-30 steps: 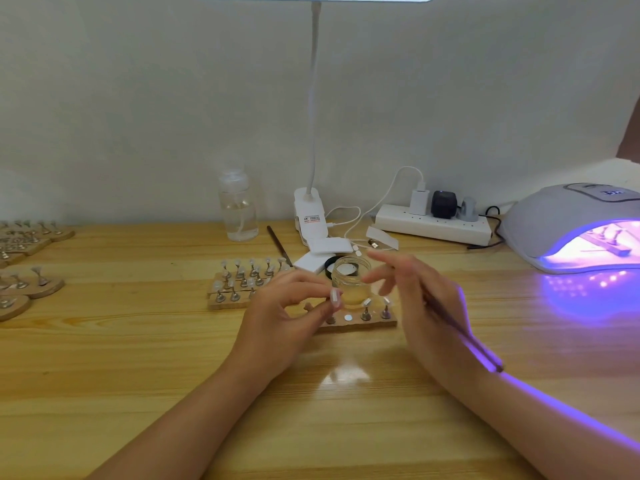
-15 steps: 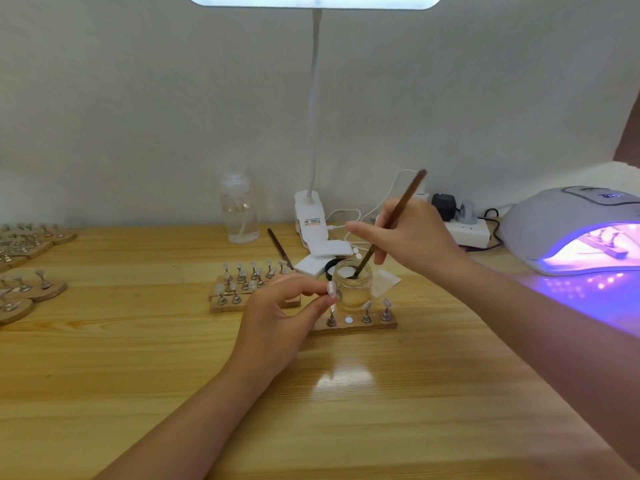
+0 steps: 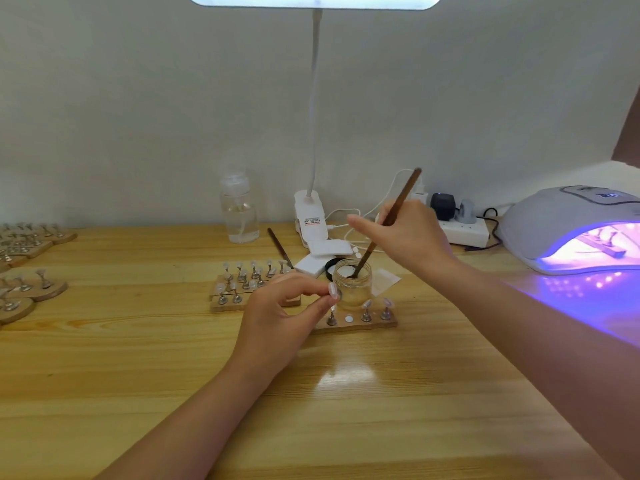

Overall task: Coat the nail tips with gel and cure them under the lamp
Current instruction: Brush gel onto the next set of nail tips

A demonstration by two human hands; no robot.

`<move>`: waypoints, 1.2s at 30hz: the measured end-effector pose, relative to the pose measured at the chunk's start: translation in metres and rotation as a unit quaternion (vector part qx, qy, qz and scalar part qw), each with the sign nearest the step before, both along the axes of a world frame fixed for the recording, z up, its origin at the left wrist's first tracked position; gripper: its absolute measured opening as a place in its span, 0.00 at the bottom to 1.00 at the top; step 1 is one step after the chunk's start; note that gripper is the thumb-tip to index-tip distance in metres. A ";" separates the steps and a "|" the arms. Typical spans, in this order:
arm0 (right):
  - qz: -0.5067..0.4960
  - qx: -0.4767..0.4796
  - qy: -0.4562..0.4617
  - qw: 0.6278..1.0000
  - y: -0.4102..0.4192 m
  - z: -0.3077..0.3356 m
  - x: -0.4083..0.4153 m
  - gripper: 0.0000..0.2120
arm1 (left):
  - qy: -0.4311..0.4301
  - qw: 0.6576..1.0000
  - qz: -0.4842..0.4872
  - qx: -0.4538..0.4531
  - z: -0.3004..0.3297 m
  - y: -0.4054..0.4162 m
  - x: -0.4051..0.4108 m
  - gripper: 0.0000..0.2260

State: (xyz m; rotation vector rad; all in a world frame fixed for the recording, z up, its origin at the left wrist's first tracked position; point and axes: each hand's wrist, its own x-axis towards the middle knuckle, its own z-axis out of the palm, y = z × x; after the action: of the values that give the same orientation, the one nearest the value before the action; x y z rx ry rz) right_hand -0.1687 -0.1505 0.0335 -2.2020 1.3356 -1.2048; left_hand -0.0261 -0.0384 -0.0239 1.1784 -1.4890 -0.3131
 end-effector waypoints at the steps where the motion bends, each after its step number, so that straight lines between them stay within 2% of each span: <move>1: -0.008 0.008 -0.016 1.000 -0.002 0.002 -0.002 0.22 | 0.000 1.000 0.000 0.001 0.000 0.000 0.000 0.03; 8: -0.064 0.081 -0.106 0.989 -0.007 -0.006 -0.016 0.23 | -0.001 1.000 0.008 0.011 0.000 0.001 0.001 0.07; 15: -0.081 0.089 -0.134 0.984 -0.006 -0.006 -0.028 0.22 | -0.004 1.000 0.012 0.012 0.002 0.002 0.000 0.09; 19: -0.073 0.105 -0.284 0.950 0.003 -0.004 -0.029 0.21 | -0.004 1.000 0.013 0.013 0.002 0.002 0.000 0.10; 23: 0.031 0.084 -0.392 0.916 0.031 -0.013 -0.020 0.20 | -0.008 1.000 0.015 0.013 0.002 0.001 0.000 0.10; 27: 0.111 -0.017 -0.359 0.927 0.049 -0.028 -0.011 0.17 | -0.009 1.000 0.017 0.004 0.002 0.000 0.001 0.12; 36: 0.175 -0.056 -0.301 0.936 0.063 -0.041 -0.006 0.13 | -0.003 1.000 0.019 0.005 0.000 -0.002 0.001 0.11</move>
State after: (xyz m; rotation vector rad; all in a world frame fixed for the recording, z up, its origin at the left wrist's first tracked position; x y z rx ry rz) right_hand -0.1747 -0.0871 -0.0077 -1.7977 0.6160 -1.6446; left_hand -0.0252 -0.0406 -0.0243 1.2158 -1.4697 -0.2917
